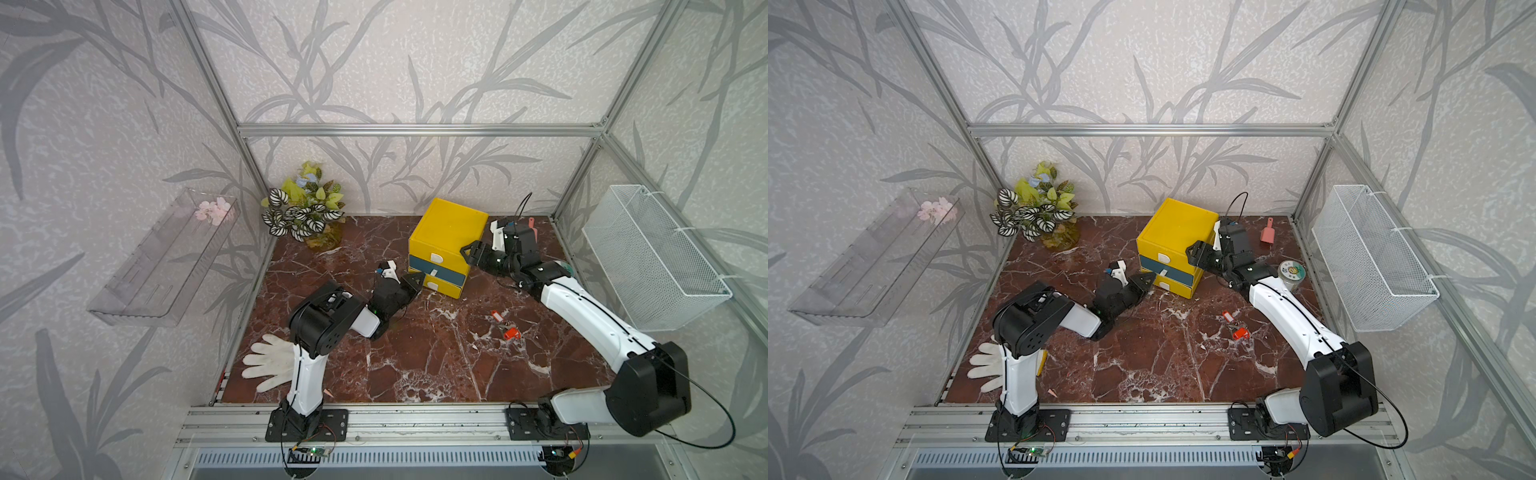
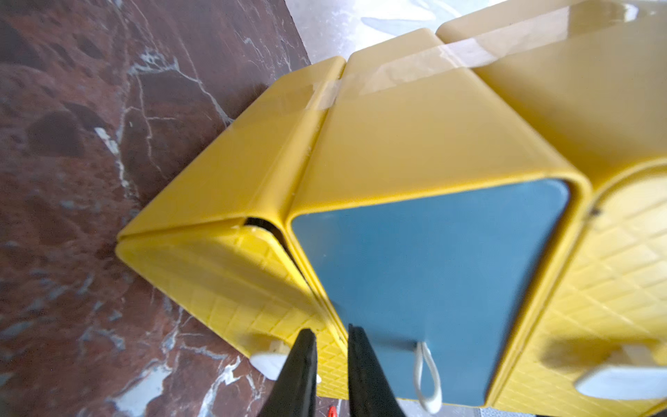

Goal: Take the keys out of the drawer
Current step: Open the drawer in the storage box.

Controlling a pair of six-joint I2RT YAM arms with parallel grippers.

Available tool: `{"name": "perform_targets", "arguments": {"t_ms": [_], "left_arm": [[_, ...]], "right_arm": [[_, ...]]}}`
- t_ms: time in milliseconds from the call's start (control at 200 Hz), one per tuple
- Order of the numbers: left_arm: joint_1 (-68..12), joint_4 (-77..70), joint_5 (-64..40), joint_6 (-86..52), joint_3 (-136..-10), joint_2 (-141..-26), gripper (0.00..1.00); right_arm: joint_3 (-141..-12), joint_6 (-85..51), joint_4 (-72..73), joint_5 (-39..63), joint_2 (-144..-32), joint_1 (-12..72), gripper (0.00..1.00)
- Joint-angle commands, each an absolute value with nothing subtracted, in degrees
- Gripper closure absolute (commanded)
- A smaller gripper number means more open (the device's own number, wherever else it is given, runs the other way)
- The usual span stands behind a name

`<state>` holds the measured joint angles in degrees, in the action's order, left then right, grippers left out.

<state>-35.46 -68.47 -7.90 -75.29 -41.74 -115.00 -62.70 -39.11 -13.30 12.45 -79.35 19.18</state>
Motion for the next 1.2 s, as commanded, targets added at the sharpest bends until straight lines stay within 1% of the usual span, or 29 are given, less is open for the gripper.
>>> {"name": "perform_targets", "arguments": {"t_ms": [0, 205, 460, 760, 870, 1064, 1194], "left_arm": [[-35.43, -73.22, -10.13, -76.45, -40.87, -111.97, 0.79], [-35.43, -68.95, -11.65, -73.16, -41.10, -107.94, 0.78], [-35.65, -68.67, -14.80, -72.90, -43.44, -109.65, 0.78], [-36.21, -63.27, -16.24, -73.30, -44.98, -109.96, 0.76], [-36.23, -60.48, -16.02, -73.13, -45.36, -109.64, 0.72], [-36.38, -59.07, -17.45, -72.96, -46.93, -110.09, 0.72], [-36.47, -59.15, -18.07, -72.60, -47.68, -110.31, 0.76]], "right_arm": [[-62.23, -38.58, -12.68, 11.60, -77.76, 19.42, 0.30], [-62.14, -38.67, -12.08, 11.69, -78.20, 19.41, 0.30], [-61.90, -39.02, -11.68, 12.44, -79.19, 19.43, 0.30], [-60.86, -39.36, -11.38, 12.52, -79.36, 19.50, 0.30], [-60.73, -39.73, -11.14, 12.69, -79.28, 19.42, 0.30], [-60.80, -39.58, -11.25, 12.48, -78.97, 19.42, 0.30], [-60.73, -39.64, -11.25, 12.39, -78.93, 19.42, 0.30]]}}
